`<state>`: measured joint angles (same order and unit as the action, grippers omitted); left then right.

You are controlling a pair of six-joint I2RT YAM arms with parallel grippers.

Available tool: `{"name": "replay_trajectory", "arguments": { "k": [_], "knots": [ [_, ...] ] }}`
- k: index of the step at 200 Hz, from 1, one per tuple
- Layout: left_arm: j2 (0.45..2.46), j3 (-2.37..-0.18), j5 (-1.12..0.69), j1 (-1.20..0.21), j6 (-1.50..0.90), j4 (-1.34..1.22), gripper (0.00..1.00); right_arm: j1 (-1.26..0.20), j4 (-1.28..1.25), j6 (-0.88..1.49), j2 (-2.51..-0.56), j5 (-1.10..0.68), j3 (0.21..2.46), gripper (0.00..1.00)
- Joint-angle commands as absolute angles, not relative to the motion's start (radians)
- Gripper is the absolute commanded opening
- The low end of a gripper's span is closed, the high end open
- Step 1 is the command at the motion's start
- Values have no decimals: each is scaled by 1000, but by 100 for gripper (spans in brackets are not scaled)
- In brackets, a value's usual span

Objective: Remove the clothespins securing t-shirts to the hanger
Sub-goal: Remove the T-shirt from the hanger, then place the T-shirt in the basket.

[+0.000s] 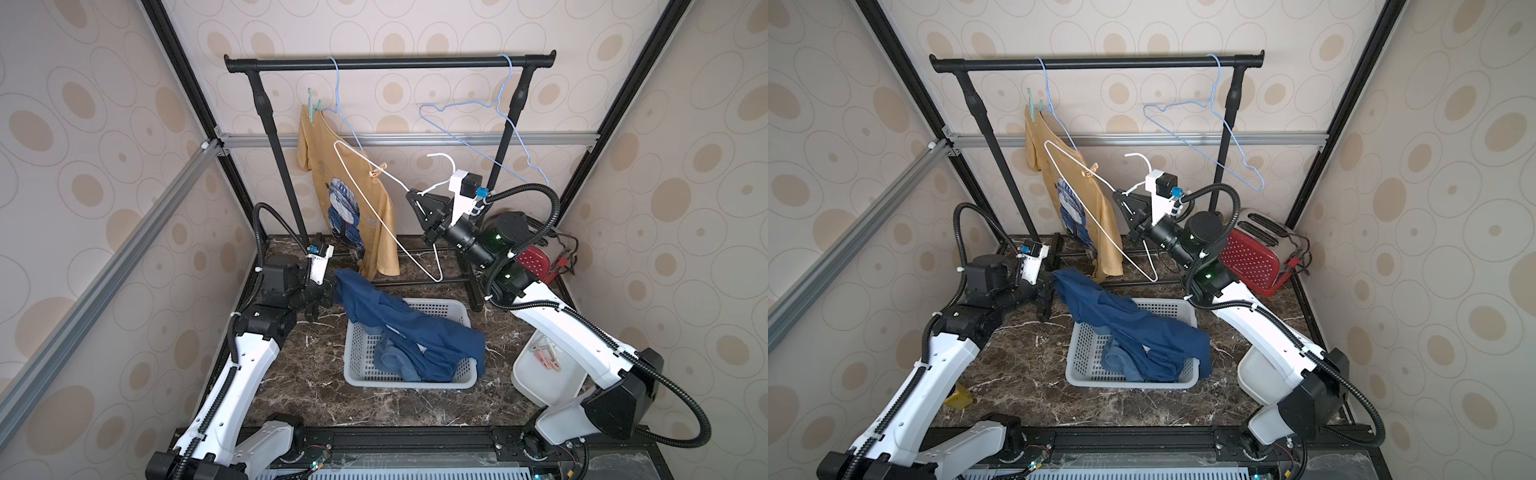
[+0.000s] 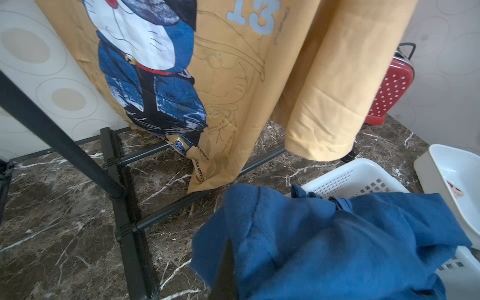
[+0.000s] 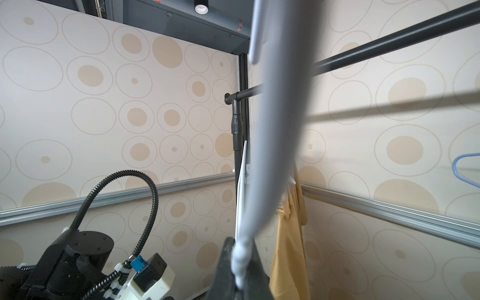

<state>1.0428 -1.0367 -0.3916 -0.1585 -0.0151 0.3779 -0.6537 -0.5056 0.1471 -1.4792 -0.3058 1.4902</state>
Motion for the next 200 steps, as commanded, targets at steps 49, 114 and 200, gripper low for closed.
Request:
{"name": "replay_trajectory", "arguments": {
  "k": [49, 114, 200],
  "knots": [
    [916, -1173, -241, -149, -208, 234, 0, -660, -386, -47, -1271, -190, 1387, 0],
    [890, -1278, -223, -150, -301, 158, 0, -650, -348, -86, -1189, -167, 1320, 0],
    [981, -1302, -412, -308, -281, 209, 0, -649, -347, -91, -1189, -162, 1320, 0]
  ]
}}
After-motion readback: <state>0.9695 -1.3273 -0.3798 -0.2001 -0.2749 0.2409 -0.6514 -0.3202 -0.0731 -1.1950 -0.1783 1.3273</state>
